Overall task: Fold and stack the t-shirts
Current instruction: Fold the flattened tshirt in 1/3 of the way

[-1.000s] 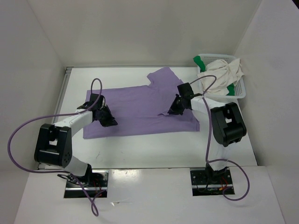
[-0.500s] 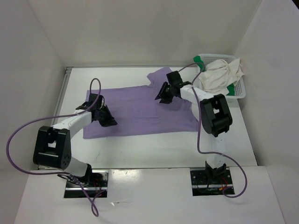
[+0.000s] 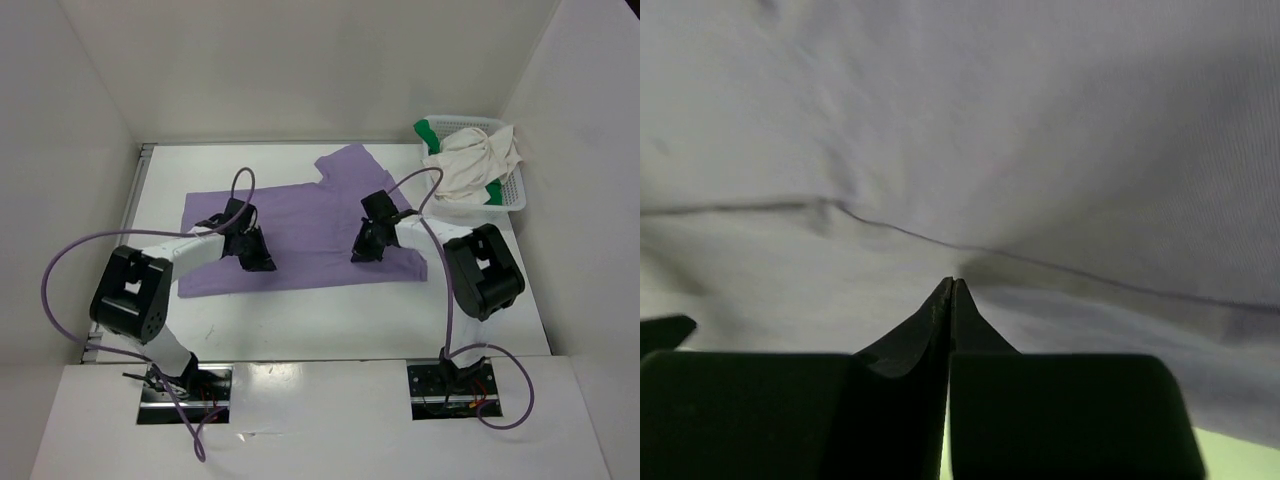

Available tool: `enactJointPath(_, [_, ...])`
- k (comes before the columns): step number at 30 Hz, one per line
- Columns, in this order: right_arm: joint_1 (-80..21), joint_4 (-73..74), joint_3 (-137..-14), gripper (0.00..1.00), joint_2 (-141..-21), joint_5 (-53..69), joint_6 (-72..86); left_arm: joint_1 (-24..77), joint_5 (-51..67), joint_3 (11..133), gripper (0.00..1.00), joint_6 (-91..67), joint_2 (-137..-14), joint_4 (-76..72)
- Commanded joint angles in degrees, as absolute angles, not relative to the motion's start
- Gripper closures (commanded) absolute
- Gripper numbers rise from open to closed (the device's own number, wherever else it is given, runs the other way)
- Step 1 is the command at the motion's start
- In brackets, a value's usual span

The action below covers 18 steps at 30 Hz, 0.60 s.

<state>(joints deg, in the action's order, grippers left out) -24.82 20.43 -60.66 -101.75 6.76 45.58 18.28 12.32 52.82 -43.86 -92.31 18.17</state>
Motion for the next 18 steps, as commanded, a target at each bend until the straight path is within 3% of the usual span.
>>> enactJointPath(1, [-25.49,18.90,-58.63,1.00,-100.11,3.08,45.36,18.11,12.74,53.18,0.86,-45.17,-96.15,17.23])
enactJointPath(8, [-26.71,20.30,-52.04,1.00,-98.71,1.32,46.58,18.11,11.25,46.42,0.89,-45.18,-96.25,20.73])
enactJointPath(18, [-30.23,25.57,-40.87,1.00,-82.82,5.98,51.59,18.11,19.33,34.90,0.89,-47.11,-83.95,26.01])
